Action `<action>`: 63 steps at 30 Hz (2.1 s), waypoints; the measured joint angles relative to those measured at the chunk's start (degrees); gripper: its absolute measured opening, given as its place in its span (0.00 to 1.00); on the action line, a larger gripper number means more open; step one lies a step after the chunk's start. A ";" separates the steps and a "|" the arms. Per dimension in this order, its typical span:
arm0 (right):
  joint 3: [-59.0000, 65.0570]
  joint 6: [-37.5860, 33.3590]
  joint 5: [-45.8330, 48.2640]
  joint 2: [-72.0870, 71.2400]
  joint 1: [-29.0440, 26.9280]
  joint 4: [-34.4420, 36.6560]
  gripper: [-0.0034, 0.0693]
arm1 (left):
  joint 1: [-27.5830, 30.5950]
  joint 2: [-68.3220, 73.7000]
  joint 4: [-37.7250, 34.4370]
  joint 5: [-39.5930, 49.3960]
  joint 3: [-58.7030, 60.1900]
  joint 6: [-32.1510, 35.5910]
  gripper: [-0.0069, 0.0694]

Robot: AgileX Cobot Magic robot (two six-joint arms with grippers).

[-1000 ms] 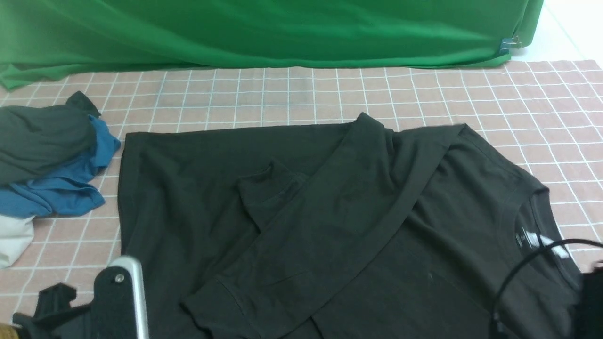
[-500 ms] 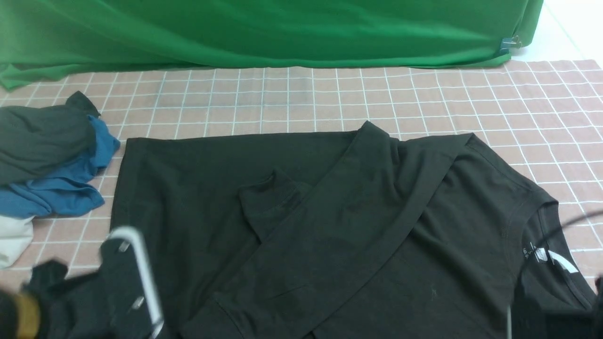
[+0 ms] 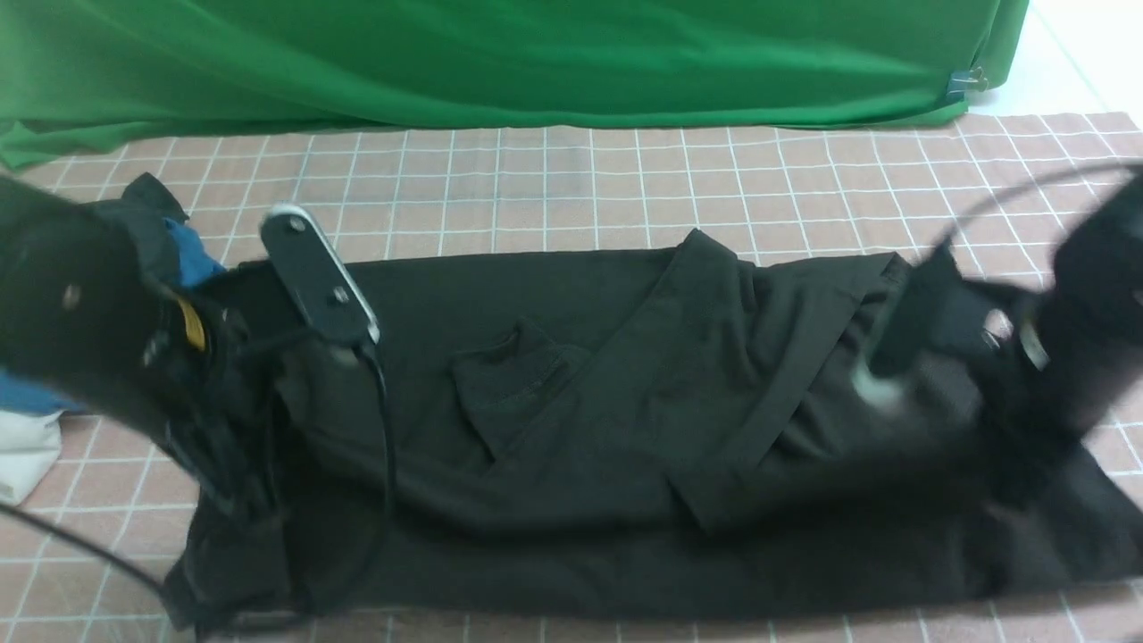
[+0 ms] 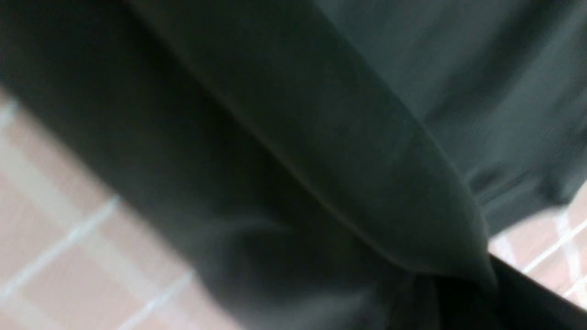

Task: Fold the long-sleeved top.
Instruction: Use both arms to drag the lower edge of the fabric forward and fold it over the upper edge

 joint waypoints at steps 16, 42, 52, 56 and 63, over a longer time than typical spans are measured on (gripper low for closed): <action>-23.18 -4.99 -7.21 21.04 -9.65 3.12 0.13 | 10.62 13.41 -0.73 -10.39 -11.65 0.44 0.13; -30.70 -2.03 -18.95 30.35 -11.44 5.13 0.26 | 11.20 30.39 6.55 -11.93 -21.45 -0.65 0.13; -30.70 4.97 -14.02 28.49 -11.28 4.23 0.78 | 11.26 30.81 9.16 -18.00 -21.45 -0.65 0.37; -30.50 9.44 -8.35 24.31 -8.59 7.12 0.60 | 11.31 30.81 12.49 -20.20 -21.45 -0.65 0.59; -27.46 -2.82 -10.87 23.64 -0.92 27.09 0.14 | 11.31 28.43 14.58 -18.67 -21.45 -12.21 0.63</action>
